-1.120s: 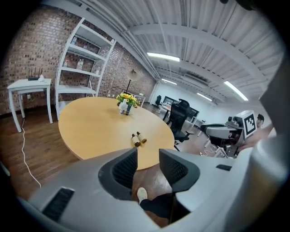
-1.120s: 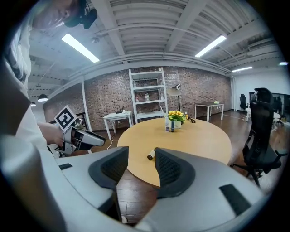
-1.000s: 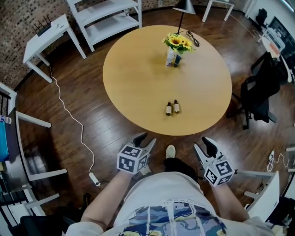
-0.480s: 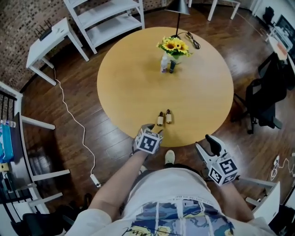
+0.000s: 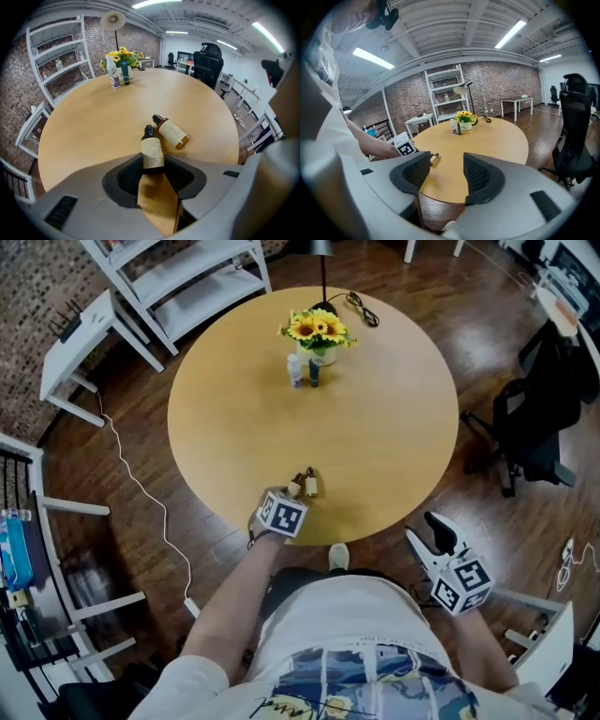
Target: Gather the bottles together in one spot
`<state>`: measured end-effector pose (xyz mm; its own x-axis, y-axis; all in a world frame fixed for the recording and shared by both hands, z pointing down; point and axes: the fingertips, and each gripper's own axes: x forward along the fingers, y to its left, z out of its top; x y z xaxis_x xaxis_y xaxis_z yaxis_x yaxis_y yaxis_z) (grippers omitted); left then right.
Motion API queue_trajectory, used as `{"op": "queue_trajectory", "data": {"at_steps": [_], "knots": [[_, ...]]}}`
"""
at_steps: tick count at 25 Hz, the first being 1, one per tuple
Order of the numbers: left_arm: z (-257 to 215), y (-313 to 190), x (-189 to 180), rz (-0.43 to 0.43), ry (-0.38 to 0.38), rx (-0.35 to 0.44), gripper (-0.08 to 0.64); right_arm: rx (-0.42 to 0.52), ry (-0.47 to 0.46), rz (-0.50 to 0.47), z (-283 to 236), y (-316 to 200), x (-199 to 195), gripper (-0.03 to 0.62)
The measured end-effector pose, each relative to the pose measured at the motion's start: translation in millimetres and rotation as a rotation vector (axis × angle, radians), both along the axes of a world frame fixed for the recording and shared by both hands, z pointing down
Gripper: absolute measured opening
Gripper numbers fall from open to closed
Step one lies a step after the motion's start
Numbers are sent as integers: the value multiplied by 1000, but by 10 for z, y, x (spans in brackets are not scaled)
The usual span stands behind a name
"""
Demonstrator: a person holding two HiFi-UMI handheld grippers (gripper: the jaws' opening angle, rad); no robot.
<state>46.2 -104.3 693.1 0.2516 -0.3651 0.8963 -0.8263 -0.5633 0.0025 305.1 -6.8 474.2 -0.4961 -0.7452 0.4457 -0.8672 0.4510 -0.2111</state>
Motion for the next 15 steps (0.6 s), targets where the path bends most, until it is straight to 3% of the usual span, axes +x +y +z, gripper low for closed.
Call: {"op": "queue_trajectory", "data": {"at_steps": [4,6,8,11,15], "knots": [[-148,6,-173,-101,29,20,150,15,-31,-27,-23,-116,-22,244],[-359,18,-193,-146,108,49,149,28,-47,-47,-63,-193,-108,244],[-685,43,-127,-160,235,97,149,41,-67,-72,-117,-270,-255,244],[-1276,186,13,-105,421,181,149,48,-120,-136,-250,-338,-618,244],[-2080,564,199,63,662,282,149,50,-246,-286,-543,-317,-1272,215]]}}
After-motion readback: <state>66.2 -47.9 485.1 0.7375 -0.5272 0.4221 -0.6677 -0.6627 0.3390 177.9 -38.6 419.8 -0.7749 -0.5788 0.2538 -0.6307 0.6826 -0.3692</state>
